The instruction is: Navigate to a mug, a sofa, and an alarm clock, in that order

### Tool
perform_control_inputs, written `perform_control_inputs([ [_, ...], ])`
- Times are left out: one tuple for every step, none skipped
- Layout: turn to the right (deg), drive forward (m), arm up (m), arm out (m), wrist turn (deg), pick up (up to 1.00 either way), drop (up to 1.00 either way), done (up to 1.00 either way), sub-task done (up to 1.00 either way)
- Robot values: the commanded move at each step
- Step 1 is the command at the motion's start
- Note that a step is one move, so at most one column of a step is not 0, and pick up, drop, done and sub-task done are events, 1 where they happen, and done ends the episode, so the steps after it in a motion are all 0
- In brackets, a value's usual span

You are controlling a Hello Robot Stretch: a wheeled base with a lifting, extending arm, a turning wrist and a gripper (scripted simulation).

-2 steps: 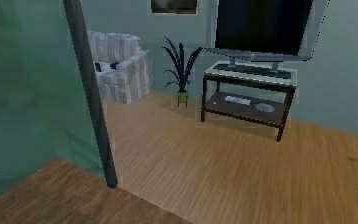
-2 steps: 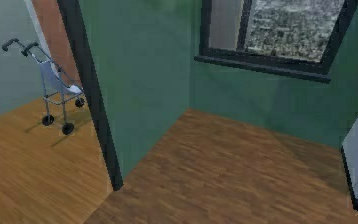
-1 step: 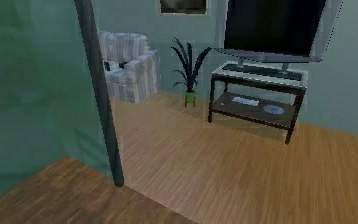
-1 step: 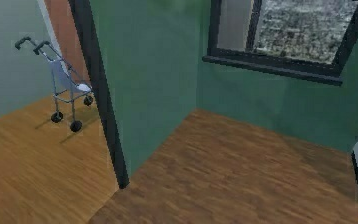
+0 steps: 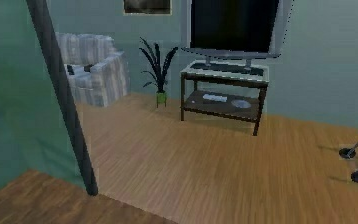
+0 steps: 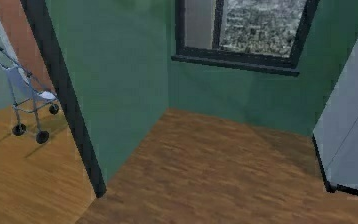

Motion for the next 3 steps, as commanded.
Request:
perform_control_inputs([
  [0.0,1.00,0.00,0.00,0.0,0.00,0.00,0.00,0.00],
  [0.0,0.35,0.00,0.00,0.0,0.00,0.00,0.00,0.00],
  [-24.0,0.00,0.00,0.00,0.0,0.00,0.00,0.00,0.00],
])
